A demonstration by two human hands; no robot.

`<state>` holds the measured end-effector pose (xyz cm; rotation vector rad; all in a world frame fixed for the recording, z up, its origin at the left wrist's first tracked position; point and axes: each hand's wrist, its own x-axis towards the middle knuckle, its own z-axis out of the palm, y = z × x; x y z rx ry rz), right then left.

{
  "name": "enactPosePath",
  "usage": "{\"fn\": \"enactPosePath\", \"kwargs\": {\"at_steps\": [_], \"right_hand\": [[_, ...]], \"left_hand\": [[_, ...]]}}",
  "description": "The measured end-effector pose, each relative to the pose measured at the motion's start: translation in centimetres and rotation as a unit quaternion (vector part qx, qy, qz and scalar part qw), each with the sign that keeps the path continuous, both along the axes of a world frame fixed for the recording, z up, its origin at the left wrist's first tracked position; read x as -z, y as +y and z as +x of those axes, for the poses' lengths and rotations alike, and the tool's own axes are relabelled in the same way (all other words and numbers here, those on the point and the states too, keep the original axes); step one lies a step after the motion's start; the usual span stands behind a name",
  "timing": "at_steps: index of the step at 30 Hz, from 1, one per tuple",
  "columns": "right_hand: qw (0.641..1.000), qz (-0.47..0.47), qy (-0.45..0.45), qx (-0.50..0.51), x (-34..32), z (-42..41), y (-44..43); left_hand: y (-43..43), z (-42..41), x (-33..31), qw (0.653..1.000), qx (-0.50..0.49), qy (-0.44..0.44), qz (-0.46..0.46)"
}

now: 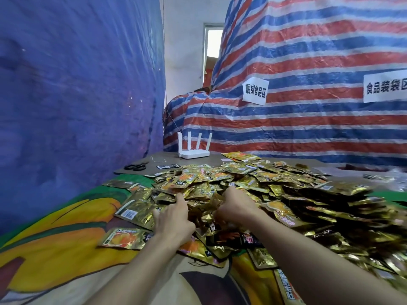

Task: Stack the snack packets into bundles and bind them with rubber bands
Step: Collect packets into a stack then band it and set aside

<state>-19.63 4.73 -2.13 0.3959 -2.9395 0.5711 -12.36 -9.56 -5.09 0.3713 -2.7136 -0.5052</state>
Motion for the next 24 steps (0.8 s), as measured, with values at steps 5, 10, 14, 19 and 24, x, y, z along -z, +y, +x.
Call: {"fn": "enactPosePath", "kwargs": {"at_steps": [5,10,14,19,24], "right_hand": [[0.988,-0.146,0.036,-0.02,-0.4,1.4,1.3],[0.927,-0.368,0.062,-0.041,-1.4,3.4,2.4],[0.882,-0.466,0.067,-0.005,-1.4,4.3,3.0],[0.82,-0.56,0.106,0.055,-0.7,5.4,4.3],[0.802,-0.568,0.178,0.061,-0.1,7.0,5.1]], "left_hand": [[-1.3,0.3,-0.6,0.996,-0.003,0.086,0.009],[-0.9,0.9,-2.0,0.977,0.04,0.171,0.117],[0.7,0.7,-2.8,0.929,0.095,0.196,0.3],[2.0,0.2,-2.7,0.852,0.08,0.203,0.477],[1.9,0.3,-1.4,0.852,0.118,0.258,0.439]]}}
